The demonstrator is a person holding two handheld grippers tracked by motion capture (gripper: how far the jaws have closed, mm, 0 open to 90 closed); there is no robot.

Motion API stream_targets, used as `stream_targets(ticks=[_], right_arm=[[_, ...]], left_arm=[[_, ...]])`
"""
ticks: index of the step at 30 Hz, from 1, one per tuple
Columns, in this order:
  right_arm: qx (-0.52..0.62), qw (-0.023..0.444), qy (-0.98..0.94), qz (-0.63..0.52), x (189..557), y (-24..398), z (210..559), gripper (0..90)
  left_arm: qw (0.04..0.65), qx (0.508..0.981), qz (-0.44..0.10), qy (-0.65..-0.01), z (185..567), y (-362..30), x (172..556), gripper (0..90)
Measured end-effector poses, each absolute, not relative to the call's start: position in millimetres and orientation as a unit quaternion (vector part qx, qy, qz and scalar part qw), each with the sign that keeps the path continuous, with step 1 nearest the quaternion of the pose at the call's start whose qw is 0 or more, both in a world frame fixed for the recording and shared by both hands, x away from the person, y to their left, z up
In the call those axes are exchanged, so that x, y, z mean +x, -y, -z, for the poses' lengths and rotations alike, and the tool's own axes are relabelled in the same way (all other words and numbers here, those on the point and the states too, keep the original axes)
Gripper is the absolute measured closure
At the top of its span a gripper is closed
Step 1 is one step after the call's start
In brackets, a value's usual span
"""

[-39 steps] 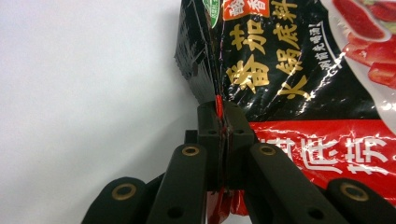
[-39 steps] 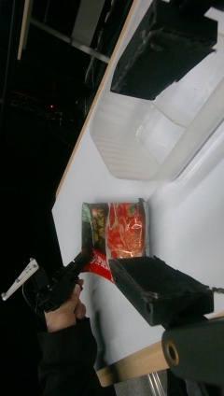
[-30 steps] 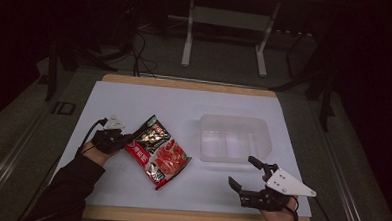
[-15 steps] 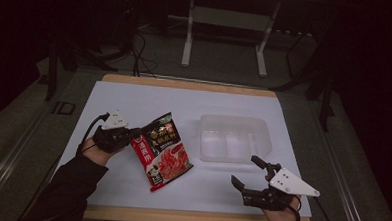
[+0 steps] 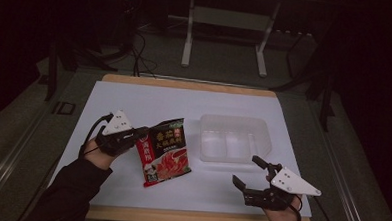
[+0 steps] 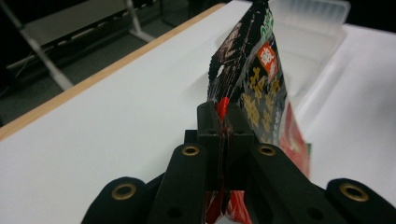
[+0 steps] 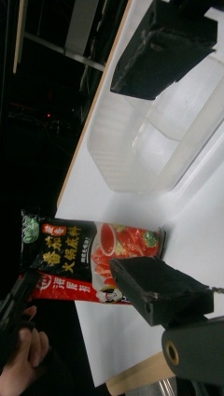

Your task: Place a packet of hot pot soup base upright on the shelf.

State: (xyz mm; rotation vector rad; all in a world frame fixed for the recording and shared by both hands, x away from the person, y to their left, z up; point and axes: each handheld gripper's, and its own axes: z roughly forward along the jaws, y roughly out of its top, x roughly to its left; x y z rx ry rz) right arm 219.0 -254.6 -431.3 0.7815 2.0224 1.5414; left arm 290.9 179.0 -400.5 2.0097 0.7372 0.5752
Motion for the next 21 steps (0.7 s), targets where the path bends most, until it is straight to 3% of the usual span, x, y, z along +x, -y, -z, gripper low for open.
stream_targets(ticks=[11, 21], right_arm=[[0.283, 0.234, -0.73, -0.576, 219.6, 256.3, 421.5, 15.2], [0.261, 0.234, -0.716, -0.604, 225.6, 253.6, 386.2, 17.1]], left_arm=[[0.499, 0.783, -0.252, -0.275, 370.1, -187.3, 284.5, 88.3], [0.514, 0.794, -0.231, -0.226, 357.9, -179.9, 279.0, 88.2]])
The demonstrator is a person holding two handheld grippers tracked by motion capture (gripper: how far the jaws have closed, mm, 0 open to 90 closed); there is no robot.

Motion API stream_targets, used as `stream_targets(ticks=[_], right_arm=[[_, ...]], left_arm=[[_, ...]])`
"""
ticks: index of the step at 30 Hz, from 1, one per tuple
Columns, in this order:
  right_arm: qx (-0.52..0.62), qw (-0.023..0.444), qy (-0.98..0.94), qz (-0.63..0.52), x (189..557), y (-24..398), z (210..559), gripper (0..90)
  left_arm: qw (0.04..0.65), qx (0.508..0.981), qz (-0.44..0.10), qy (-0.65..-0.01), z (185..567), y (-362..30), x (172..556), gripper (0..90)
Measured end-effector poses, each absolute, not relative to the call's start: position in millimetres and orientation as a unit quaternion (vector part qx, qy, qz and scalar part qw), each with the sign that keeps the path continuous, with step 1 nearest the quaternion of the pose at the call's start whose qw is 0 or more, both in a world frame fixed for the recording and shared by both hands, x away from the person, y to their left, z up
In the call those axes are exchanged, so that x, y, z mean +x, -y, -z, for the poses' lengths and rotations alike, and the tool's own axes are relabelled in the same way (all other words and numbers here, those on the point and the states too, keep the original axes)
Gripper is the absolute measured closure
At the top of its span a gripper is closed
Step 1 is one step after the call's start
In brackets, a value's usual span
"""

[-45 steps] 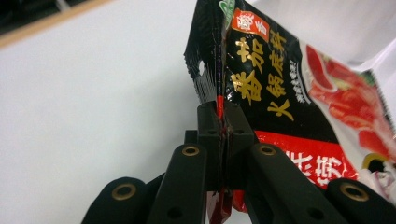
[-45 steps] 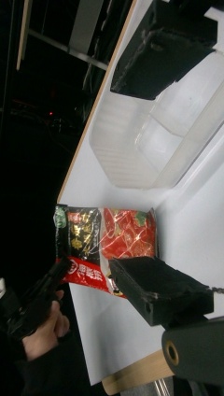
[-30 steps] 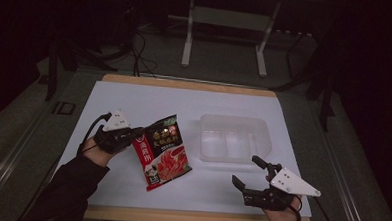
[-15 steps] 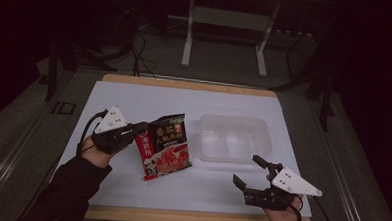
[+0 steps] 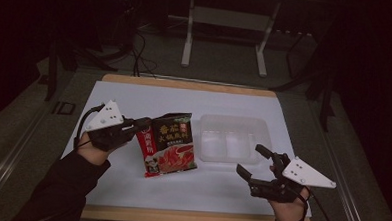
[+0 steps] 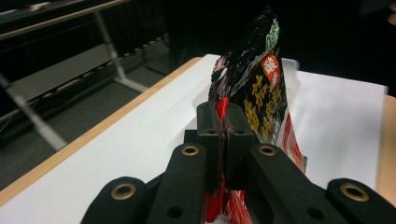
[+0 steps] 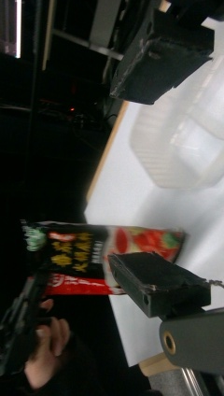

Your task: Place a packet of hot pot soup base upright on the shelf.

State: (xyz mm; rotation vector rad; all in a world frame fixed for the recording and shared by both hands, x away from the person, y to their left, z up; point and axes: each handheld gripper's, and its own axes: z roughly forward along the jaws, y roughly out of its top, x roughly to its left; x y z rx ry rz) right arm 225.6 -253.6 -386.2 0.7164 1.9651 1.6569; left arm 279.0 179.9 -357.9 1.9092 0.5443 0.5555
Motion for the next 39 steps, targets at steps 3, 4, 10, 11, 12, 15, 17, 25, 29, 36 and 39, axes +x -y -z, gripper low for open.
stream_targets(ticks=[3, 4, 10, 11, 12, 15, 17, 25, 29, 36, 39], right_arm=[[0.249, 0.227, -0.717, -0.61, 228.7, 247.5, 375.8, 17.1], [0.243, 0.222, -0.717, -0.615, 230.1, 244.0, 372.0, 17.0], [0.221, 0.196, -0.72, -0.628, 233.8, 224.8, 362.0, 17.8], [0.215, 0.192, -0.724, -0.627, 234.3, 220.0, 361.1, 17.8], [0.211, 0.192, -0.726, -0.626, 234.5, 217.1, 360.7, 17.8], [0.2, 0.188, -0.734, -0.621, 237.8, 206.7, 359.0, 18.3], [0.194, 0.176, -0.738, -0.622, 240.8, 201.3, 358.2, 21.5], [0.193, 0.15, -0.757, -0.606, 257.6, 183.3, 360.2, 29.5], [0.198, 0.135, -0.759, -0.606, 264.9, 179.1, 360.9, 42.0], [0.189, 0.106, -0.772, -0.598, 268.4, 170.9, 361.0, 61.3], [0.182, 0.103, -0.78, -0.59, 268.5, 169.5, 359.8, 65.0]], left_arm=[[0.525, 0.795, -0.217, -0.212, 355.4, -175.8, 277.0, 88.2], [0.526, 0.796, -0.216, -0.207, 354.8, -174.8, 276.5, 88.1], [0.54, 0.797, -0.203, -0.179, 354.4, -164.8, 271.5, 88.1], [0.541, 0.798, -0.199, -0.175, 354.5, -163.2, 271.0, 88.1], [0.538, 0.801, -0.199, -0.17, 354.5, -160.9, 270.2, 88.1], [0.537, 0.805, -0.197, -0.158, 354.9, -154.7, 267.8, 88.1], [0.535, 0.809, -0.194, -0.15, 355.3, -150.7, 266.7, 88.1], [0.538, 0.811, -0.184, -0.139, 356.6, -141.1, 265.2, 88.0], [0.545, 0.81, -0.172, -0.133, 356.4, -137.2, 264.7, 88.0], [0.549, 0.808, -0.175, -0.124, 355.0, -130.6, 261.9, 88.0], [0.548, 0.809, -0.174, -0.124, 354.6, -130.5, 262.3, 87.9]])
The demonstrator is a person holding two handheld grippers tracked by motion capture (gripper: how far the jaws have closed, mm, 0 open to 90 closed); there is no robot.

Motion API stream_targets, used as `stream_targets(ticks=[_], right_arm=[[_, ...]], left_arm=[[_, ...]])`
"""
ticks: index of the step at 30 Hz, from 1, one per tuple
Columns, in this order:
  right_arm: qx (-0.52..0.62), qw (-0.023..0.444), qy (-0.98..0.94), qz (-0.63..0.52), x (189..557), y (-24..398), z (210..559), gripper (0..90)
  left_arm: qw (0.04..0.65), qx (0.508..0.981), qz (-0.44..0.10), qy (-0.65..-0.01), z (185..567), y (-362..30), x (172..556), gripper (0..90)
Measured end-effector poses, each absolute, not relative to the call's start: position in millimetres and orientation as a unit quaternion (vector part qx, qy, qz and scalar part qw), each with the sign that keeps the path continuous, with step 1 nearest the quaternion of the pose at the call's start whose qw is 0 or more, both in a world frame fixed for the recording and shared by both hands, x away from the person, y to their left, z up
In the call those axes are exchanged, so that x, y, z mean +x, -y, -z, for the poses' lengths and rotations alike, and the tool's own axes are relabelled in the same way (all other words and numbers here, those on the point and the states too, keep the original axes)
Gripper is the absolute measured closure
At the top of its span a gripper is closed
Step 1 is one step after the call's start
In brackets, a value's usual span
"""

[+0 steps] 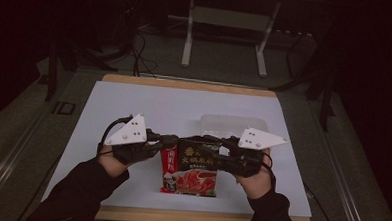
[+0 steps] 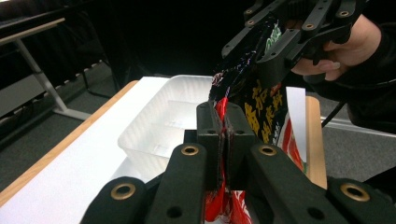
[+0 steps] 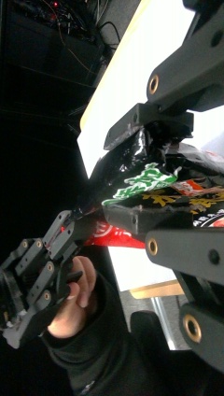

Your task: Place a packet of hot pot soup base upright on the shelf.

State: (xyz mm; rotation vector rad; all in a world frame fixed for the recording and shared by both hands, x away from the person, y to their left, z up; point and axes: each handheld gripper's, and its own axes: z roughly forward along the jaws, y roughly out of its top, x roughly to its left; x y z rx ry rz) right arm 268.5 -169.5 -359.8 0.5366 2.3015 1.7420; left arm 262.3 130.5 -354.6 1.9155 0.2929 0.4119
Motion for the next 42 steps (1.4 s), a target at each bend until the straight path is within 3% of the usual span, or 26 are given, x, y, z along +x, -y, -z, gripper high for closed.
stream_targets(ticks=[6, 16, 25, 28, 33, 37, 42], right_arm=[[0.19, 0.095, -0.796, -0.567, 264.8, 166.6, 358.1, 75.4], [0.199, 0.113, -0.79, -0.569, 254.7, 166.2, 346.0, 76.4], [0.214, 0.133, -0.778, -0.576, 254.6, 173.1, 335.7, 76.4], [0.223, 0.143, -0.768, -0.583, 256.0, 179.3, 330.8, 76.4], [0.237, 0.17, -0.748, -0.596, 258.0, 190.3, 319.0, 76.3], [0.247, 0.197, -0.737, -0.597, 259.3, 197.3, 306.6, 76.3], [0.263, 0.232, -0.72, -0.6, 264.5, 207.8, 291.1, 76.3]], left_arm=[[0.549, 0.812, -0.155, -0.125, 357.3, -133.1, 266.8, 87.8], [0.572, 0.797, -0.148, -0.121, 351.7, -134.8, 265.2, 82.5], [0.605, 0.767, -0.153, -0.147, 349.7, -147.7, 266.0, 44.2], [0.604, 0.765, -0.15, -0.165, 350.6, -153.4, 267.5, 25.5], [0.603, 0.765, -0.131, -0.182, 357.6, -160.8, 271.2, 15.0], [0.608, 0.76, -0.13, -0.187, 364.8, -163.9, 272.6, 13.7], [0.61, 0.755, -0.135, -0.198, 373.9, -166.8, 274.6, 5.2]])
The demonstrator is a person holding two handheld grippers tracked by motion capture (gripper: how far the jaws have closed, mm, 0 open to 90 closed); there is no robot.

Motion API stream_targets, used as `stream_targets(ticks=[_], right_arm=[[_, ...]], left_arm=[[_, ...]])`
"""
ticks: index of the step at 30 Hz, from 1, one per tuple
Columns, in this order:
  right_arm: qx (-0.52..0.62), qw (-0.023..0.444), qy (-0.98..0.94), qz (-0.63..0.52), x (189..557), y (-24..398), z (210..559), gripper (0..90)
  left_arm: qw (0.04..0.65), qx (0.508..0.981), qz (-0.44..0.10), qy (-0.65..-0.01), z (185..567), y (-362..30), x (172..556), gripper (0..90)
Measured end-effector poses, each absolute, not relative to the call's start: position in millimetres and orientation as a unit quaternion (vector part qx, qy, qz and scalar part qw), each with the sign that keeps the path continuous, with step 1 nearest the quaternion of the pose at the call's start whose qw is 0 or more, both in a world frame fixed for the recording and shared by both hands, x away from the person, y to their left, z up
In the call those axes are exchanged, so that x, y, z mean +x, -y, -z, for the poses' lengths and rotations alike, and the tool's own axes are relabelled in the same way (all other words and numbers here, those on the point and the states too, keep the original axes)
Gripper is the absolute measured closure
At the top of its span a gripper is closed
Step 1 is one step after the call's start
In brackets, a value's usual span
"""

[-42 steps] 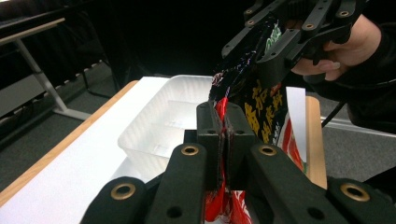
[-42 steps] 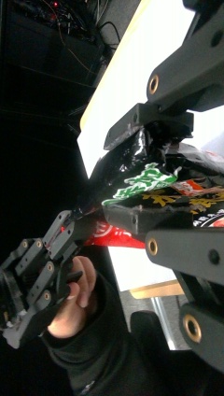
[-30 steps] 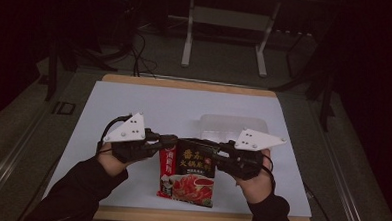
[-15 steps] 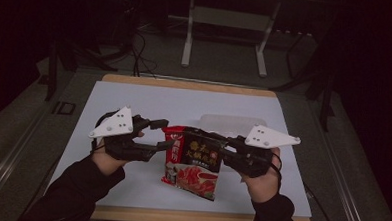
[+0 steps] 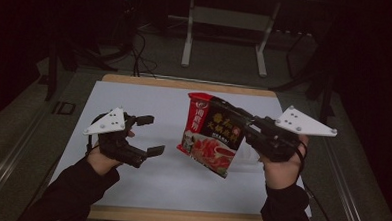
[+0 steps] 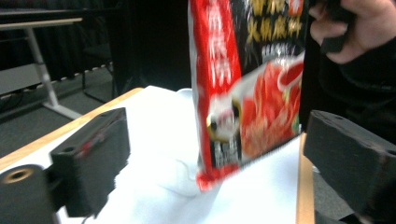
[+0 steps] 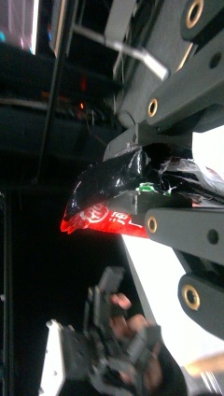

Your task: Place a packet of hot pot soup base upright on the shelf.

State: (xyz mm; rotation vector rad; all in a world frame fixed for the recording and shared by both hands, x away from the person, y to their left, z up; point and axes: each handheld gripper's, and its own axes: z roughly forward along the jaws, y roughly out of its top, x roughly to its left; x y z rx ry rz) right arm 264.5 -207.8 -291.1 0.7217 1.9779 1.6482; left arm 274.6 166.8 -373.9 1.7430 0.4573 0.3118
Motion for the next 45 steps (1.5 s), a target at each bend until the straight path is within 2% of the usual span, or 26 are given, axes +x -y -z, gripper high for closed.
stream_targets(ticks=[6, 7, 10, 24, 34, 45], right_arm=[[0.285, 0.274, -0.701, -0.593, 270.2, 216.2, 279.9, 76.2], [0.299, 0.289, -0.694, -0.587, 272.4, 218.6, 276.8, 76.3], [0.316, 0.308, -0.684, -0.581, 276.5, 222.8, 273.9, 76.3], [0.412, 0.398, -0.62, -0.536, 296.6, 241.8, 288.8, 76.1], [0.449, 0.419, -0.614, -0.495, 313.2, 249.5, 318.1, 76.2], [0.474, 0.409, -0.618, -0.476, 328.5, 250.9, 349.2, 76.1]], left_arm=[[0.613, 0.739, -0.157, -0.229, 388.7, -172.8, 275.8, 1.4], [0.605, 0.738, -0.159, -0.253, 399.4, -175.0, 278.8, 0.9], [0.595, 0.741, -0.156, -0.27, 415.9, -179.2, 282.4, 0.8], [0.578, 0.745, -0.159, -0.291, 467.2, -190.7, 276.3, 0.9], [0.581, 0.745, -0.171, -0.279, 480.3, -183.4, 266.9, 0.9], [0.588, 0.738, -0.172, -0.282, 483.7, -185.8, 266.0, 0.9]])
